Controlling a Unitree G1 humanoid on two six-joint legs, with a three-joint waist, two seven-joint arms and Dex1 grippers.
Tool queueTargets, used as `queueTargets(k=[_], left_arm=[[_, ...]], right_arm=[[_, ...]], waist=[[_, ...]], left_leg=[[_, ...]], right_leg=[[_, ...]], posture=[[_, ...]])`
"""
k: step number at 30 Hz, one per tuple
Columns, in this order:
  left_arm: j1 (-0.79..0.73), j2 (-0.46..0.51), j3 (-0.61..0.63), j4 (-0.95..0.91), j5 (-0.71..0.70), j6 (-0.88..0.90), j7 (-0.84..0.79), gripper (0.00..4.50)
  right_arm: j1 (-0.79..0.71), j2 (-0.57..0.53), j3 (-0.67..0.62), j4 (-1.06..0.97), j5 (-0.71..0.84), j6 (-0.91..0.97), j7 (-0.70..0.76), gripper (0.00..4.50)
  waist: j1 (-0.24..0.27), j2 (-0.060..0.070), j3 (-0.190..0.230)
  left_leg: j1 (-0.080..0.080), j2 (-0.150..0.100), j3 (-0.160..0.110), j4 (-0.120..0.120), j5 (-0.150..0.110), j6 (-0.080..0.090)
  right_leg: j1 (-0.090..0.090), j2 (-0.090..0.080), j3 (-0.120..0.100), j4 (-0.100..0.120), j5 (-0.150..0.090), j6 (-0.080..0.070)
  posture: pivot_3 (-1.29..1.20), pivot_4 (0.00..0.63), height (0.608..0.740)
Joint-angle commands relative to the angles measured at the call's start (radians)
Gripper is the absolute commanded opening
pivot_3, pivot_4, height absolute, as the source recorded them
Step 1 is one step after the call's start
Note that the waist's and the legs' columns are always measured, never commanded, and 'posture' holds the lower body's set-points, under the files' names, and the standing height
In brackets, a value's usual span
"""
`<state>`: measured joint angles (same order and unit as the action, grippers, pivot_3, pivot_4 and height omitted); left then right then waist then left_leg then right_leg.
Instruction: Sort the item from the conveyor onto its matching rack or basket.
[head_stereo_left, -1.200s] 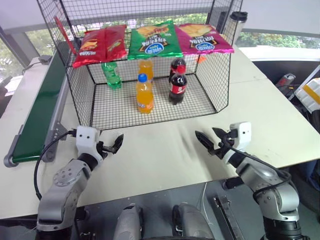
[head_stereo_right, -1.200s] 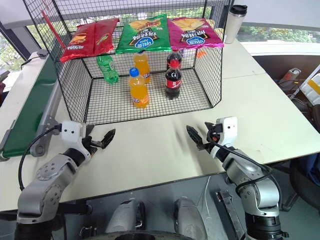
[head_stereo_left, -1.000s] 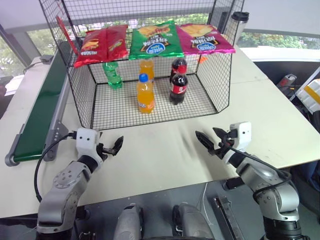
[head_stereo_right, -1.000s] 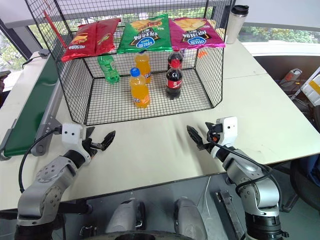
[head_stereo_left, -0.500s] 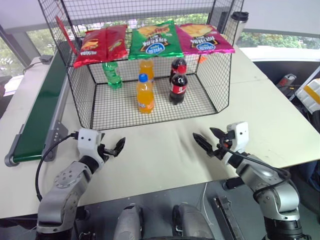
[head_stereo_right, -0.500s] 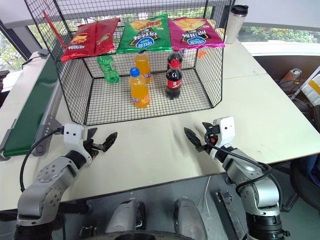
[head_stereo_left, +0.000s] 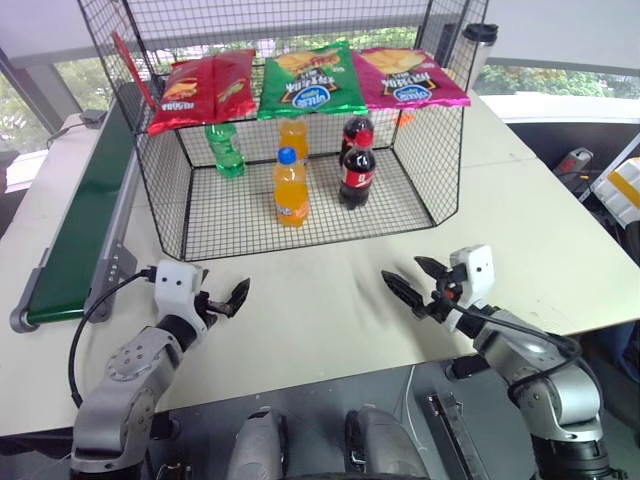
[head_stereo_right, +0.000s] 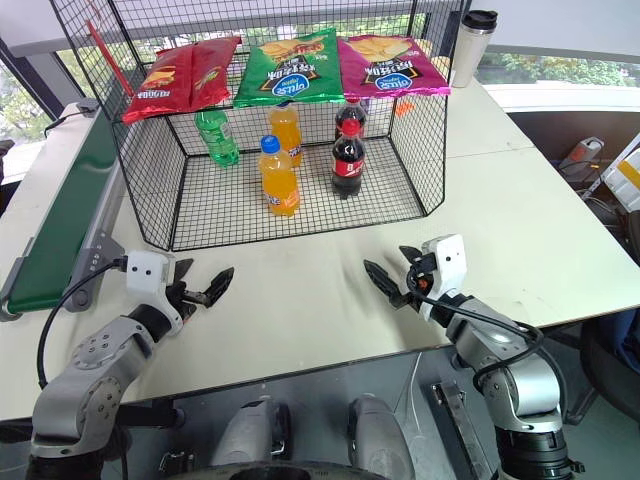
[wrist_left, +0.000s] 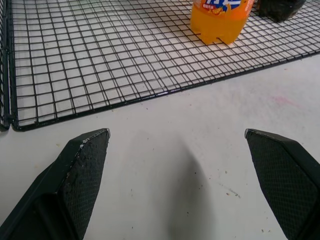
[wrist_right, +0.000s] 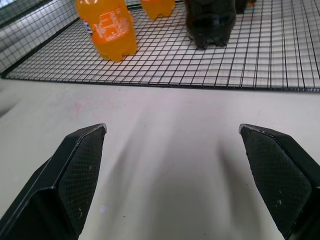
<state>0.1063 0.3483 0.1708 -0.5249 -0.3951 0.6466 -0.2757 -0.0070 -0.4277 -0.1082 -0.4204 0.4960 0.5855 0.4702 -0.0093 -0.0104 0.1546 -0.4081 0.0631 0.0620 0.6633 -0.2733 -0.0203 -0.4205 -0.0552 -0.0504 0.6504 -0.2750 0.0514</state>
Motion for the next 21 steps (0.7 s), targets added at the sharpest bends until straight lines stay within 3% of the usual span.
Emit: queueTargets(k=[1, 11, 21], left_arm=[[-0.008, 0.034, 0.028, -0.077, 0.000, -0.001, -0.001, 4.50], [-0.055, 0.026, 0.183, -0.150, -0.053, 0.083, 0.105, 4.50], [-0.074, -0.016, 0.373, -0.069, -0.062, 0.075, 0.221, 4.50]], right_arm=[[-0.002, -0.086, 0.066, -0.036, -0.093, -0.090, 0.077, 4.42], [-0.049, -0.145, 0.088, -0.059, -0.097, -0.208, 0.214, 4.42], [-0.143, -0.120, 0.153, -0.078, -0.068, -0.121, 0.218, 4.42]], waist=[[0.000, 0.000, 0.000], [0.000, 0.000, 0.000], [-0.001, -0.004, 0.002]], left_leg=[[0.000, 0.000, 0.000, 0.000, 0.000, 0.000], [0.000, 0.000, 0.000, 0.001, 0.000, 0.000], [0.002, 0.000, -0.001, 0.002, 0.000, 0.000]], right_leg=[[0.000, 0.000, 0.000, 0.000, 0.000, 0.000], [0.001, 0.001, 0.000, 0.000, 0.000, 0.000], [0.002, 0.001, 0.000, 0.002, 0.000, 0.000]], posture=[[0.00, 0.150, 0.740], [0.00, 0.150, 0.740], [0.00, 0.150, 0.740]])
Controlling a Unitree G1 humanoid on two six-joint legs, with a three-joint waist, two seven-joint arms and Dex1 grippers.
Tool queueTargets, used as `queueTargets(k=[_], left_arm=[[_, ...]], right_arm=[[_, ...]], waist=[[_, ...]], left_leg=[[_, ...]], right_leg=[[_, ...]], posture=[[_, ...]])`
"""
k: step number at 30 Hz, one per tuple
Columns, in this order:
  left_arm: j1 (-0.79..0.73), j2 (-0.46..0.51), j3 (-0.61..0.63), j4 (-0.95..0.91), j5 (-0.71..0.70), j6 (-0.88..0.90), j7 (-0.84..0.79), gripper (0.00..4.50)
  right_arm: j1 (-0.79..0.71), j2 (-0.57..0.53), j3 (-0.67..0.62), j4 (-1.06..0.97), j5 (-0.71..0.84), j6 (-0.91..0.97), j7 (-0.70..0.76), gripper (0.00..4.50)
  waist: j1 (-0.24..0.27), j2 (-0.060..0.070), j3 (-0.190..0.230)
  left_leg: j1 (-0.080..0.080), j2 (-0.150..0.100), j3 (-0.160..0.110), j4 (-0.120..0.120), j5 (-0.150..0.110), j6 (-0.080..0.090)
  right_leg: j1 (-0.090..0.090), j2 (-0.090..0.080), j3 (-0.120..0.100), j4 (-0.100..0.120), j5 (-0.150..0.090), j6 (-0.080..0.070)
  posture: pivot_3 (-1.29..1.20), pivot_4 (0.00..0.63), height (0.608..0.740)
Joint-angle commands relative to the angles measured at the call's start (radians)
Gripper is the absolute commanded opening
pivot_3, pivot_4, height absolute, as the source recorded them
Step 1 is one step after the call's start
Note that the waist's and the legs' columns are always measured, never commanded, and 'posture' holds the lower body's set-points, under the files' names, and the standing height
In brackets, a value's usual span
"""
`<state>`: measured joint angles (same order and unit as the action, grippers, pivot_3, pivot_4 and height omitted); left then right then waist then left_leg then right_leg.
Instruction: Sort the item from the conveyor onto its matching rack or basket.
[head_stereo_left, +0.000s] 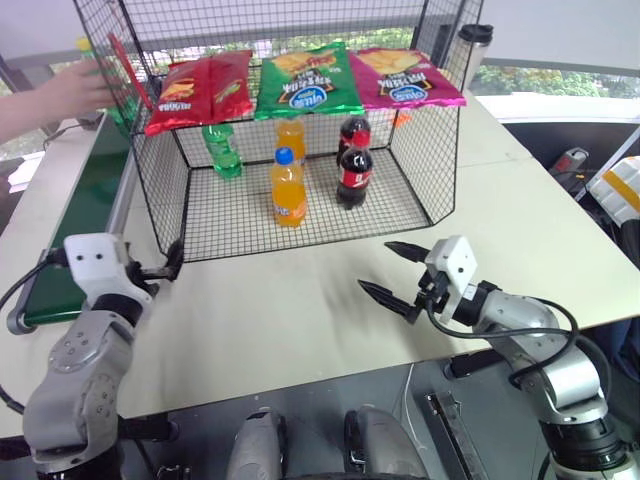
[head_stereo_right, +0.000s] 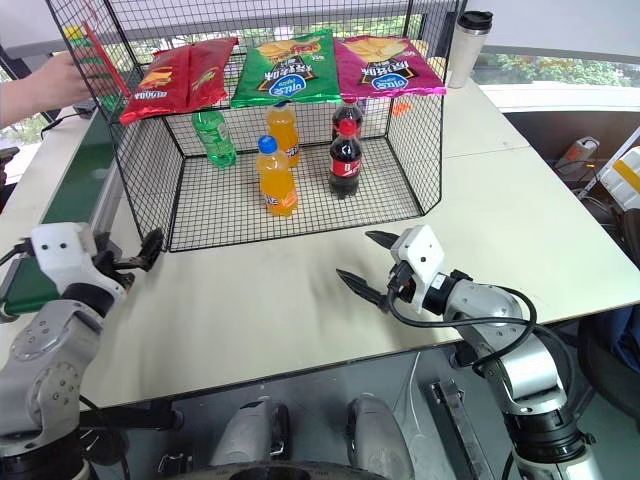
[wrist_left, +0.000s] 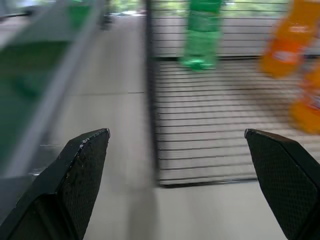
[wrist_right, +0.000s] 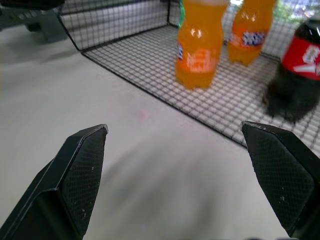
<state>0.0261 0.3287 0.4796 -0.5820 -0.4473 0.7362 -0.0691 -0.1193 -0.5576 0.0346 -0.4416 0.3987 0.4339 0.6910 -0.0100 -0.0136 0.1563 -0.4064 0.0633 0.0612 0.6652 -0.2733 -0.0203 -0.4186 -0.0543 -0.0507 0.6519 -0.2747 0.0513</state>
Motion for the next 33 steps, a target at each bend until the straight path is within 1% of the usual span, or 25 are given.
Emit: queueTargets(k=[1, 5, 13, 17, 25, 30, 33], left_arm=[[0.009, 0.006, 0.080, -0.010, -0.016, -0.014, 0.016, 4.50], [0.011, 0.023, 0.160, 0.015, -0.059, -0.001, 0.008, 4.50], [0.049, 0.059, 0.251, 0.058, -0.087, -0.024, -0.013, 4.50], [0.086, 0.112, 0.294, 0.092, -0.090, -0.044, -0.064, 4.50], [0.109, 0.221, 0.328, 0.153, -0.127, -0.055, -0.180, 4.50], [0.103, 0.242, 0.319, 0.193, -0.114, -0.082, -0.202, 4.50], [0.096, 0.246, 0.311, 0.209, -0.111, -0.093, -0.204, 4.50]], right_arm=[[-0.041, 0.011, 0.013, -0.061, 0.035, 0.047, -0.005, 4.42], [-0.081, 0.017, 0.018, -0.069, 0.050, 0.100, -0.019, 4.42], [-0.112, 0.024, 0.023, -0.051, 0.053, 0.121, -0.015, 4.42], [-0.118, 0.025, 0.024, -0.035, 0.049, 0.114, -0.009, 4.42], [-0.126, 0.034, 0.028, -0.019, 0.043, 0.103, -0.005, 4.42], [-0.112, 0.036, 0.024, -0.018, 0.052, 0.092, 0.009, 4.42], [-0.094, 0.019, 0.015, -0.035, 0.085, 0.097, 0.053, 4.42]], waist=[[0.000, -0.001, 0.001], [0.002, -0.002, 0.001], [0.000, -0.002, 0.001], [-0.001, -0.002, 0.001], [0.000, -0.002, 0.001], [-0.001, -0.002, 0.001], [-0.001, -0.002, 0.001]], left_leg=[[0.000, 0.000, 0.000, 0.000, 0.000, 0.000], [0.000, 0.000, 0.000, 0.000, 0.000, 0.000], [0.000, 0.000, 0.001, 0.000, 0.000, 0.000], [0.000, 0.000, 0.000, 0.000, 0.000, 0.000], [0.000, 0.001, 0.001, 0.000, 0.000, 0.000], [0.000, 0.001, 0.002, 0.000, 0.000, 0.000], [0.000, 0.001, 0.002, 0.000, 0.000, 0.000]], right_leg=[[0.000, 0.000, 0.000, 0.000, 0.000, 0.000], [0.000, -0.001, 0.000, 0.000, 0.000, 0.000], [0.000, -0.002, 0.000, 0.000, 0.000, 0.000], [0.000, -0.002, 0.000, 0.000, 0.000, -0.001], [0.000, -0.003, 0.000, 0.000, -0.002, -0.004], [-0.001, -0.004, 0.000, 0.000, -0.001, -0.003], [-0.001, -0.004, 0.000, 0.000, -0.001, -0.003]], posture=[[0.00, 0.150, 0.740], [0.00, 0.150, 0.740], [0.00, 0.150, 0.740], [0.00, 0.150, 0.740], [0.00, 0.150, 0.740], [0.00, 0.150, 0.740], [0.00, 0.150, 0.740]])
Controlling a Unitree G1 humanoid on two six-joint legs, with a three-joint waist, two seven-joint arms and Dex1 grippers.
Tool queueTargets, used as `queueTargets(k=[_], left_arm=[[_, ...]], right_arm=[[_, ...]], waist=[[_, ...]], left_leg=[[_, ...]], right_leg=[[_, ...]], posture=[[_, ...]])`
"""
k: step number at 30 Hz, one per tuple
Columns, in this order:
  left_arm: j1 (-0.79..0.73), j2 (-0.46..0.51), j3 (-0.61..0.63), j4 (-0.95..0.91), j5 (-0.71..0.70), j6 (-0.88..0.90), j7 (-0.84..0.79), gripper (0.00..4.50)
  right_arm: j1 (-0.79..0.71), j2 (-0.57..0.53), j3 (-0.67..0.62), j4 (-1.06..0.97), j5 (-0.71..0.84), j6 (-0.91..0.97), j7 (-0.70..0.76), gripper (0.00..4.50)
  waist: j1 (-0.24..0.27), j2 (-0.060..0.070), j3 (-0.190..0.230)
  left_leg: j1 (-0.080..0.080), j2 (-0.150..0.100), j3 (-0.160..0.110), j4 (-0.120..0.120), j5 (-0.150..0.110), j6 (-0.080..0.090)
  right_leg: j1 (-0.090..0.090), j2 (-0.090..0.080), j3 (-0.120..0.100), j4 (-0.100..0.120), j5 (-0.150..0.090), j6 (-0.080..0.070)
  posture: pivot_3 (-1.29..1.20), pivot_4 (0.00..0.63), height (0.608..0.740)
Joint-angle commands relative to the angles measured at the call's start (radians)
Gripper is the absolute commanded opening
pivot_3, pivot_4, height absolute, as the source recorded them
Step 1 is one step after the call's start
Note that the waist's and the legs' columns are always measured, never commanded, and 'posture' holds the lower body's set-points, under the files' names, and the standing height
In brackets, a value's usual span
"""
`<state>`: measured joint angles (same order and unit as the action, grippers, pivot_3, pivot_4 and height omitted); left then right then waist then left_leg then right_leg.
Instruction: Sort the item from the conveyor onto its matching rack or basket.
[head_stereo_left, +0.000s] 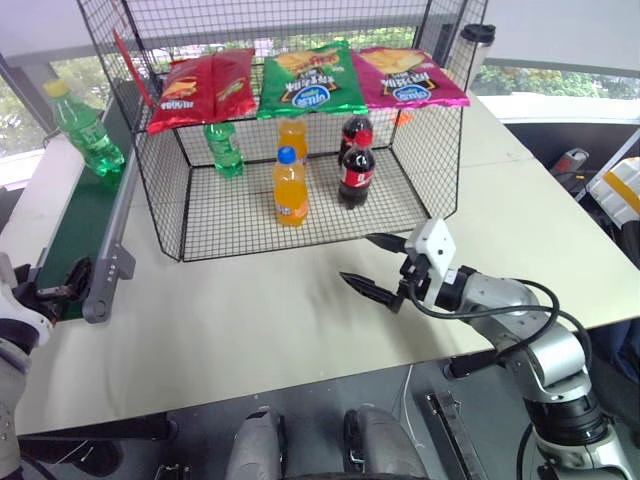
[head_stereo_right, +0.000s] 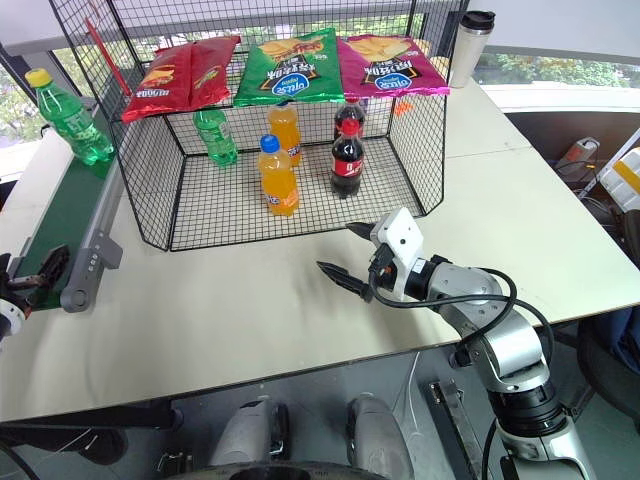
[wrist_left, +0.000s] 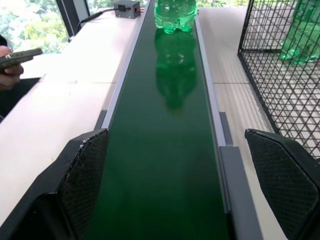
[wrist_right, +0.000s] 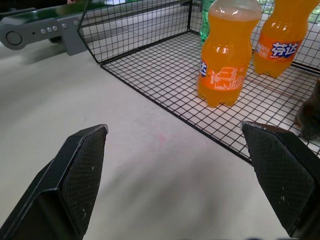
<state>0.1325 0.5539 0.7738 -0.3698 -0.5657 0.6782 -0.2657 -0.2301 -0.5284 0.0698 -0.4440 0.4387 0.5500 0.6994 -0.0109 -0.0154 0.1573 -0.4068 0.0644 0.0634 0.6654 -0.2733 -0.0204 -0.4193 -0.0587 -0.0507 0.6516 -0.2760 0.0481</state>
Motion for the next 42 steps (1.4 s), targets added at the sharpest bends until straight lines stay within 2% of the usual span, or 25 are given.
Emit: queueTargets(k=[1, 11, 20, 40, 42], left_arm=[[-0.013, 0.022, 0.013, 0.002, 0.008, -0.038, -0.009, 4.50], [-0.023, 0.023, -0.007, 0.023, 0.020, -0.054, -0.012, 4.50], [-0.025, 0.030, -0.021, 0.032, 0.031, -0.056, -0.023, 4.50], [-0.066, 0.033, -0.056, 0.060, 0.061, -0.079, -0.031, 4.50], [-0.061, 0.016, -0.046, 0.048, 0.038, -0.075, -0.038, 3.60]], right_arm=[[0.026, -0.022, -0.020, -0.048, 0.061, -0.012, 0.069, 4.42], [-0.004, -0.045, 0.004, -0.111, 0.115, 0.013, 0.131, 4.42], [-0.087, -0.039, 0.067, -0.105, 0.082, 0.014, 0.138, 4.42], [-0.029, -0.038, 0.067, -0.046, 0.028, -0.063, 0.132, 4.42], [-0.034, -0.037, 0.063, -0.046, 0.031, -0.056, 0.126, 4.50]], waist=[[0.001, 0.000, 0.000], [0.000, 0.000, 0.000], [0.000, 0.000, 0.000], [0.000, 0.000, 0.000], [0.001, 0.000, 0.000]], left_leg=[[0.000, 0.000, 0.000, 0.000, 0.000, 0.000], [0.000, 0.000, 0.001, 0.000, 0.000, 0.000], [0.000, 0.000, 0.001, 0.000, 0.000, 0.000], [0.000, 0.000, 0.003, 0.000, 0.000, 0.000], [0.000, 0.000, 0.003, 0.000, 0.000, 0.000]], right_leg=[[0.000, 0.000, 0.000, 0.000, 0.000, 0.000], [0.000, -0.001, 0.000, 0.000, 0.000, 0.000], [-0.001, -0.002, -0.001, 0.000, 0.000, 0.001], [-0.001, -0.003, -0.001, 0.000, 0.001, 0.002], [-0.001, -0.003, -0.001, 0.000, 0.001, 0.002]], posture=[[0.00, 0.150, 0.740], [0.00, 0.150, 0.740], [0.00, 0.150, 0.740], [0.00, 0.150, 0.740], [0.00, 0.150, 0.740]])
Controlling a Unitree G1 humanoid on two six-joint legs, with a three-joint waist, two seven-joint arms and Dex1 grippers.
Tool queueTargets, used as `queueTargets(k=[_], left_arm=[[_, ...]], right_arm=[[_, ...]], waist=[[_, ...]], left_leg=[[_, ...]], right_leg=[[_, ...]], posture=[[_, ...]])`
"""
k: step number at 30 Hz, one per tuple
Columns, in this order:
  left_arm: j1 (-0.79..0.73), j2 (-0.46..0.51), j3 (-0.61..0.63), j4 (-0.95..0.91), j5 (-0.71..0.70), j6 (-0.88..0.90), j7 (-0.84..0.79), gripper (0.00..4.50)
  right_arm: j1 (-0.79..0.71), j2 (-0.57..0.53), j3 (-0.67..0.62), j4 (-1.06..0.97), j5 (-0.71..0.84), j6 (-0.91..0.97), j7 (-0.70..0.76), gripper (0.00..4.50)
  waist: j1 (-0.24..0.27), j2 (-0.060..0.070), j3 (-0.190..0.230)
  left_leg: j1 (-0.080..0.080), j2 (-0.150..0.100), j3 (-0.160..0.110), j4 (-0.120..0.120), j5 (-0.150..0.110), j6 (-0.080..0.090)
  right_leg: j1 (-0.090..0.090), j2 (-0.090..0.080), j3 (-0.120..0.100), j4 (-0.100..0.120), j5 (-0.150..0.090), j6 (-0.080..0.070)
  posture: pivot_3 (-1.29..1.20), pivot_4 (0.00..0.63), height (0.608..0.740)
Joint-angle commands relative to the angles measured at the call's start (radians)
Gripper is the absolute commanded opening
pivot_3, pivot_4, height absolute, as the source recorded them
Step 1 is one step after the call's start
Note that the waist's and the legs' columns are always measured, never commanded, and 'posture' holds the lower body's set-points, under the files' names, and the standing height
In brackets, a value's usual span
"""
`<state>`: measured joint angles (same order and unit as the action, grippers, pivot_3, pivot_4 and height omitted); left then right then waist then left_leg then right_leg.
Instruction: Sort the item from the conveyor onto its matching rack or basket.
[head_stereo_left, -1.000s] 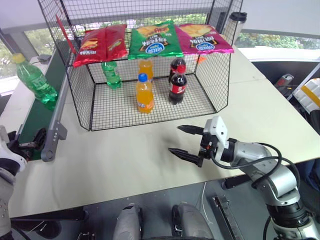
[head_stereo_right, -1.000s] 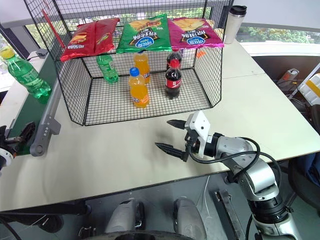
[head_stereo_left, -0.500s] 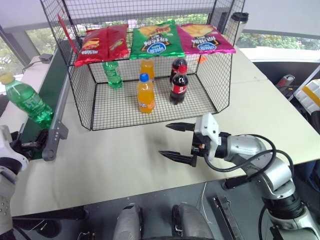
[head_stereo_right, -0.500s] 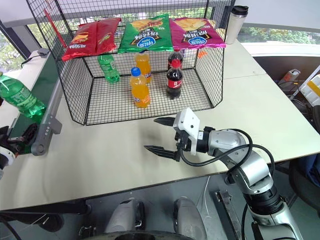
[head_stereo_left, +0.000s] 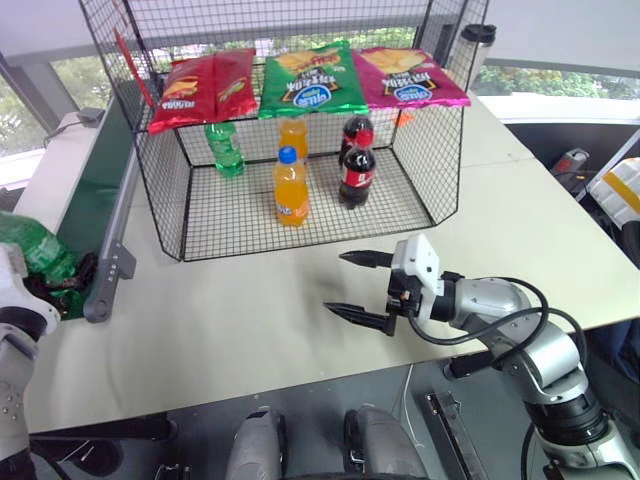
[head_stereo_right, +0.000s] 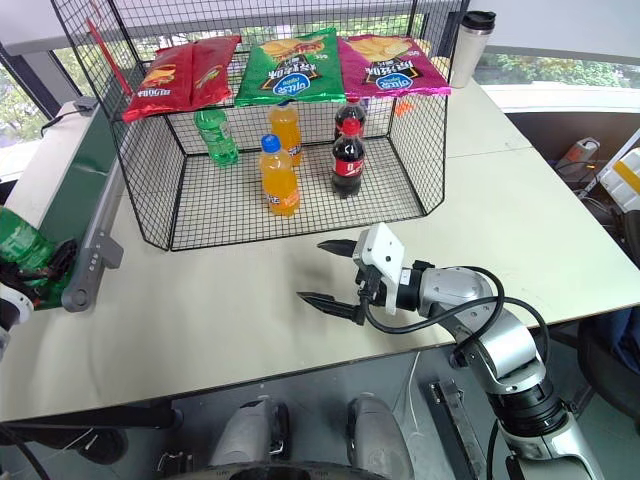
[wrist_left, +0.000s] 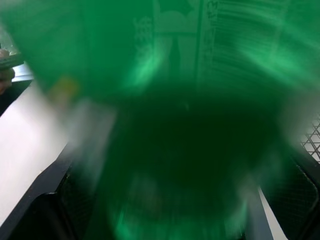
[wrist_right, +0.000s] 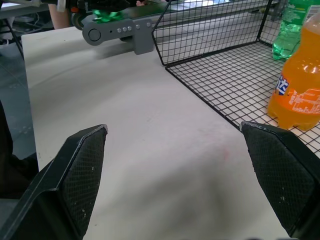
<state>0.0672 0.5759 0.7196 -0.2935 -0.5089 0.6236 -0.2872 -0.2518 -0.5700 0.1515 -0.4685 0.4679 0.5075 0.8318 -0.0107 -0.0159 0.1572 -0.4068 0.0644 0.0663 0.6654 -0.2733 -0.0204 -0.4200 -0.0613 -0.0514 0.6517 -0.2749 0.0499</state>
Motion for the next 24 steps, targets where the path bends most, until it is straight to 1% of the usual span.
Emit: queueTargets(k=[1, 2, 7, 14, 17, 18, 22, 24], left_arm=[[0.007, -0.011, 0.014, -0.033, -0.029, -0.019, -0.016, 3.20], [0.009, -0.014, 0.020, -0.038, -0.037, -0.021, -0.020, 2.93], [0.005, 0.009, 0.037, -0.091, -0.098, 0.019, -0.036, 2.92], [-0.043, 0.086, 0.050, -0.162, -0.211, 0.122, -0.050, 2.92], [-0.083, 0.139, -0.004, -0.205, -0.272, 0.182, -0.081, 2.92], [-0.101, 0.146, -0.047, -0.230, -0.292, 0.200, -0.089, 2.92], [-0.148, 0.142, -0.151, -0.278, -0.326, 0.234, -0.088, 2.92], [-0.184, 0.128, -0.233, -0.290, -0.318, 0.235, -0.078, 2.92]], right_arm=[[-0.015, 0.004, -0.019, -0.020, 0.002, -0.012, -0.008, 4.50], [-0.016, 0.004, -0.020, -0.018, 0.002, -0.012, -0.009, 4.50], [-0.025, 0.003, -0.026, -0.012, 0.004, -0.006, -0.013, 4.50], [-0.007, 0.003, -0.060, -0.025, 0.025, 0.003, -0.032, 4.50], [0.001, -0.001, -0.075, -0.039, 0.033, 0.014, -0.044, 4.50], [-0.001, 0.000, -0.079, -0.041, 0.035, 0.016, -0.048, 4.50], [-0.014, 0.008, -0.085, -0.042, 0.036, 0.029, -0.074, 4.50], [-0.020, 0.009, -0.081, -0.044, 0.027, 0.040, -0.095, 4.50]], waist=[[0.002, 0.000, 0.000], [0.003, 0.000, 0.000], [0.007, 0.000, 0.000], [0.005, -0.006, 0.002], [0.002, -0.006, 0.003], [0.002, -0.006, 0.003], [0.001, -0.006, 0.003], [-0.001, -0.006, 0.003]], left_leg=[[0.000, 0.000, 0.000, 0.000, 0.000, 0.000], [0.000, 0.000, 0.000, 0.000, 0.000, 0.000], [0.000, 0.000, 0.000, 0.000, 0.000, 0.000], [-0.001, 0.000, 0.000, 0.000, 0.000, 0.000], [-0.001, 0.000, 0.000, 0.000, 0.000, 0.000], [-0.001, 0.000, 0.000, 0.000, 0.000, 0.000], [-0.001, -0.001, 0.001, 0.000, 0.000, 0.000], [-0.001, -0.001, 0.001, 0.000, 0.000, 0.000]], right_leg=[[0.000, 0.000, 0.000, 0.000, 0.000, 0.000], [0.000, 0.000, 0.000, 0.000, 0.000, 0.000], [0.000, -0.001, 0.000, 0.000, 0.000, -0.001], [0.000, -0.001, 0.000, 0.000, 0.000, 0.000], [0.000, -0.001, 0.000, 0.000, 0.000, 0.000], [0.000, 0.000, 0.000, 0.000, 0.000, 0.000], [0.000, -0.001, 0.001, 0.000, 0.000, 0.000], [0.000, -0.001, 0.001, 0.000, 0.000, 0.001]], posture=[[0.00, 0.150, 0.740], [0.00, 0.150, 0.740], [0.00, 0.150, 0.740], [0.00, 0.150, 0.740], [0.00, 0.150, 0.740], [0.00, 0.150, 0.740], [0.00, 0.150, 0.740], [0.00, 0.150, 0.740]])
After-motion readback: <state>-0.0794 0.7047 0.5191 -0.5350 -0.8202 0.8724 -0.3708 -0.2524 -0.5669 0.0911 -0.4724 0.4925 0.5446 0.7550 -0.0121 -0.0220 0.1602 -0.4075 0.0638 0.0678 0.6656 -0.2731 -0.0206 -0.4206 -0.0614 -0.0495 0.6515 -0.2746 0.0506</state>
